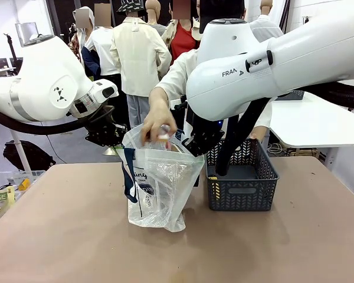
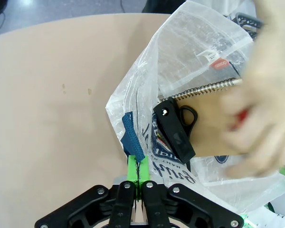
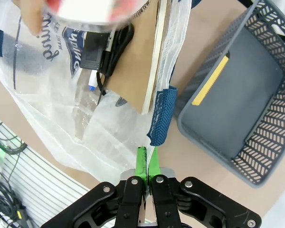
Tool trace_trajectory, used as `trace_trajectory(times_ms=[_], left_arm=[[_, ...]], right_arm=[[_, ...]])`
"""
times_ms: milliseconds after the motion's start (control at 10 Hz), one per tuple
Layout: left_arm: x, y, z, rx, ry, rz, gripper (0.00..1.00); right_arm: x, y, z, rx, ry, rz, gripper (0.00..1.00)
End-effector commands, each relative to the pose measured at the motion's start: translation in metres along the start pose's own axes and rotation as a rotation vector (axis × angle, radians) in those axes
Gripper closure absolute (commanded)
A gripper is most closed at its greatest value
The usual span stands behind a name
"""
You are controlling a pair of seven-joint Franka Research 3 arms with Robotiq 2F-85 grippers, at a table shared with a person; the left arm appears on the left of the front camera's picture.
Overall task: Transfer purchased items from the store into the shopping bag.
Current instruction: Move the Reusable shopping bag to the right side of the table.
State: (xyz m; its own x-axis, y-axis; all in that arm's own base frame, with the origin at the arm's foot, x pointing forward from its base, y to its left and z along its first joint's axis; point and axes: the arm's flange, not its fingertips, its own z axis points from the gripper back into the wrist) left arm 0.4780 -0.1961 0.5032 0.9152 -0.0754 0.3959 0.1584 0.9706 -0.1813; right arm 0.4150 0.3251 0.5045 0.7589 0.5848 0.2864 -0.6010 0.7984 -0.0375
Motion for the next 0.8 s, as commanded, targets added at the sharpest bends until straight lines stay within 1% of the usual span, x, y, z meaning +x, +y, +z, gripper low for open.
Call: trace_trajectory(times_ms=[0,700], left_arm=[[0.0007,0.0011,0.0008,0.001,-0.001,0.001,1.0],[0.0007,0.0011,0.0008,0.001,-0.001,0.001,1.0]], right_arm=[[-0.0002,-0.0019,0.0013,-0.003,-0.002,-0.005,1.0],[-0.0002,-0.0019,0.0013,-0.003,-0.002,-0.005,1.0]])
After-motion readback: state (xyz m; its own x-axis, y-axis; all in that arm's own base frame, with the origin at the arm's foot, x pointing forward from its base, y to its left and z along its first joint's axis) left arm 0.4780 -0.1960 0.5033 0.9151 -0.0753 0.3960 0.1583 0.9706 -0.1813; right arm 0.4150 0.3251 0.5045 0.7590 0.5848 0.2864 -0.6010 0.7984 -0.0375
